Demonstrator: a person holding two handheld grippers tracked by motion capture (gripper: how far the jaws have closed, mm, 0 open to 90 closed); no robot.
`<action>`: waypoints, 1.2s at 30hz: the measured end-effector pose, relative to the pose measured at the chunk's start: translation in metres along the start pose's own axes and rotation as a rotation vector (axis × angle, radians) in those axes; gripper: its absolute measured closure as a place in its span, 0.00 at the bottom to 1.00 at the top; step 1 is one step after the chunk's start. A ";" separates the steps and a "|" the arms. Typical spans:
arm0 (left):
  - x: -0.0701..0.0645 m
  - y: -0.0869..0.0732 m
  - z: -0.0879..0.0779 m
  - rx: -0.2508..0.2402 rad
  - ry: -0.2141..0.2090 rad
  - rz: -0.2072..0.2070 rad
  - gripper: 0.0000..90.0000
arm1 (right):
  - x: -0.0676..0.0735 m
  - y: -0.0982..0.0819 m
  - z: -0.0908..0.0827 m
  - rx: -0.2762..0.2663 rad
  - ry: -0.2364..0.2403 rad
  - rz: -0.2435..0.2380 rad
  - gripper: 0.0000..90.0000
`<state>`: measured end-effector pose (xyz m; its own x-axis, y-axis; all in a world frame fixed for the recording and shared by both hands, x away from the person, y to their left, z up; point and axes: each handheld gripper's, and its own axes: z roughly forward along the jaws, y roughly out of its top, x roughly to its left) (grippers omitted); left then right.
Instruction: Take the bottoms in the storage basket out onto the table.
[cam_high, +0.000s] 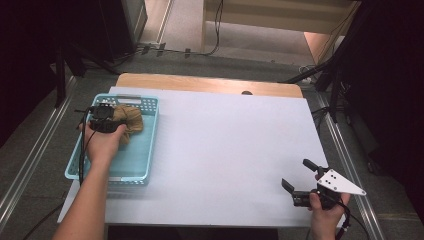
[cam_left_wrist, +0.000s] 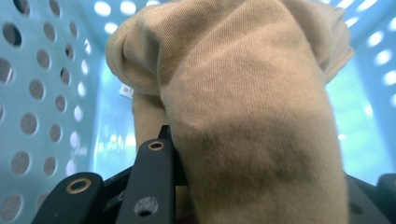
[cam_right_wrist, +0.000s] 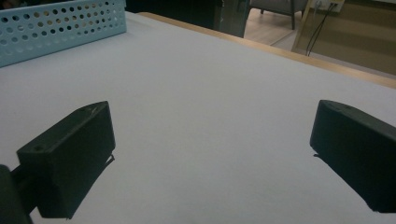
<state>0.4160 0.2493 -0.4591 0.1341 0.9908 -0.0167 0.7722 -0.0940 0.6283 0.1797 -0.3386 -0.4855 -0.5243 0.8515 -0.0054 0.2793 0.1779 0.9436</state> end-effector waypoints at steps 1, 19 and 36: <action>0.000 0.000 -0.002 -0.008 -0.007 0.001 0.73 | 0.000 0.000 0.000 0.000 0.000 0.000 0.00; -0.005 0.002 -0.024 -0.216 -0.069 0.023 0.74 | -0.002 0.000 -0.002 -0.008 -0.008 0.010 0.00; -0.006 0.003 -0.041 -0.337 -0.122 0.036 0.74 | -0.002 -0.001 -0.001 -0.009 -0.008 0.011 0.00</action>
<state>0.3920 0.2466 -0.4250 0.2460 0.9668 -0.0698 0.5207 -0.0710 0.8508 0.1801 -0.3410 -0.4861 -0.5151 0.8571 0.0025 0.2779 0.1642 0.9465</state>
